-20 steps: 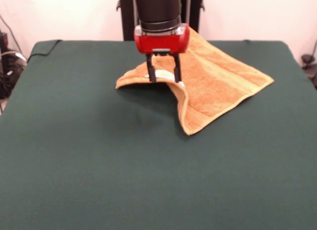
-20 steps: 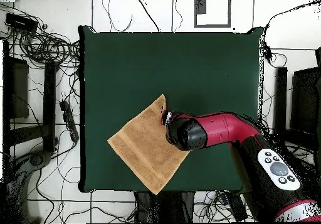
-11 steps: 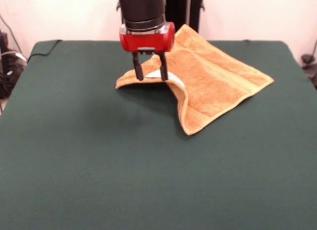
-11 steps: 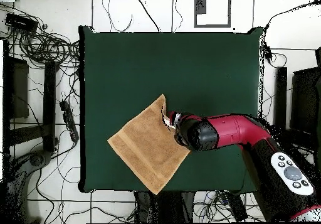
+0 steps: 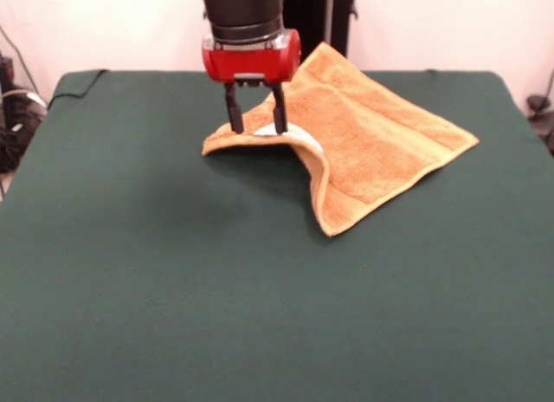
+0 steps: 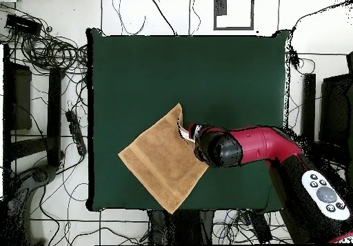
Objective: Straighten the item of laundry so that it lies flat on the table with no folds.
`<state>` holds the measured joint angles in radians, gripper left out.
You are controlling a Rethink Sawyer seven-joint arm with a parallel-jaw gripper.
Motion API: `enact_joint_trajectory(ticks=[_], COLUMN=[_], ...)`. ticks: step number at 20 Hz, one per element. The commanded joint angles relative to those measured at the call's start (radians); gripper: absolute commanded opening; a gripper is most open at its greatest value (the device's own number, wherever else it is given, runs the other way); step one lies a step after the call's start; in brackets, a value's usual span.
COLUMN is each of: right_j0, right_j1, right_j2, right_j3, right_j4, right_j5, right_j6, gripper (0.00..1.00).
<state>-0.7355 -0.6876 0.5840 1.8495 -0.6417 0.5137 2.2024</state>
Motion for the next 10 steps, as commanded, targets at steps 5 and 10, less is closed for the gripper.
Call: enact_joint_trajectory(ticks=[5, 10], right_j0=[0.029, 0.026], right_j1=[-0.027, -0.054], right_j2=[0.076, 0.059], right_j3=[0.142, 0.194], right_j4=[-0.050, -0.058], right_j5=[0.028, -0.009], right_j6=[-0.177, -0.135], gripper=[1.00, 1.00])
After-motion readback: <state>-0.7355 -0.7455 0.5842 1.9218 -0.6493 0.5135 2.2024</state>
